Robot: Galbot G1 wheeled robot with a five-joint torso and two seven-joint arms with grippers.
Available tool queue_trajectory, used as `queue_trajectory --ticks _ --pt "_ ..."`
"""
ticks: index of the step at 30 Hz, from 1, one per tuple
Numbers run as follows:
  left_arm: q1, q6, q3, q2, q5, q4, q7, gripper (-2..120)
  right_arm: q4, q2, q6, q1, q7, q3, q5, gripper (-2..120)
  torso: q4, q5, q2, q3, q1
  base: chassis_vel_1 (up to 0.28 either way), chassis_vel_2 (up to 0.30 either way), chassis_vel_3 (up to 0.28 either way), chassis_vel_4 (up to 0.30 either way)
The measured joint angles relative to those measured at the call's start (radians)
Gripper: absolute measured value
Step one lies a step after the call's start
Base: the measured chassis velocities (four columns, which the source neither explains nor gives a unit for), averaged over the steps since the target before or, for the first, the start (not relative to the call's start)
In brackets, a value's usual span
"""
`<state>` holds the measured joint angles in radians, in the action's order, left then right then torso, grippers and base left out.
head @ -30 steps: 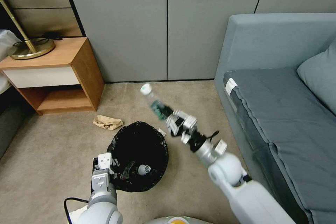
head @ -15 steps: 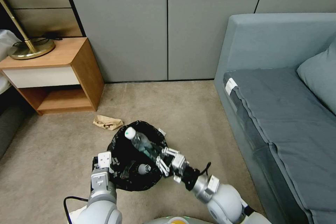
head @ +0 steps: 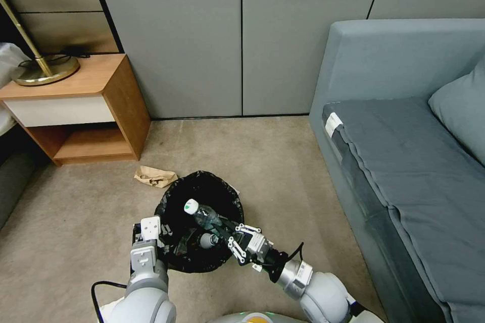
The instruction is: Pick up the trash bin, then pick up the garbage from the floor and place it into the trash bin.
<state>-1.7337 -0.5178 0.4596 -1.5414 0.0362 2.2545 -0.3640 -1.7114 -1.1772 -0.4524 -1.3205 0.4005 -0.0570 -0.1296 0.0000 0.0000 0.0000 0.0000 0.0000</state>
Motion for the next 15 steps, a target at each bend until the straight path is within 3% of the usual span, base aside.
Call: queue_trajectory --ticks 6,12,15 --pt "0.000 0.000 -0.003 -0.002 -0.002 0.000 0.000 1 0.002 -0.008 -0.002 0.005 0.001 -0.005 0.009 52 0.0000 0.0000 0.000 0.000 0.000 0.000 0.000 0.000 0.000" --pt "0.000 0.000 -0.004 -0.003 -0.002 0.000 -0.001 1 -0.007 -0.008 -0.001 0.007 0.001 -0.004 0.009 68 0.0000 0.0000 0.000 0.000 0.000 0.000 0.000 0.000 0.000" --pt "0.000 0.000 -0.005 -0.003 -0.003 -0.002 -0.001 1 -0.017 -0.010 -0.001 0.009 0.001 -0.002 0.010 84 0.0000 0.0000 0.000 0.000 0.000 0.000 0.000 0.000 0.000"
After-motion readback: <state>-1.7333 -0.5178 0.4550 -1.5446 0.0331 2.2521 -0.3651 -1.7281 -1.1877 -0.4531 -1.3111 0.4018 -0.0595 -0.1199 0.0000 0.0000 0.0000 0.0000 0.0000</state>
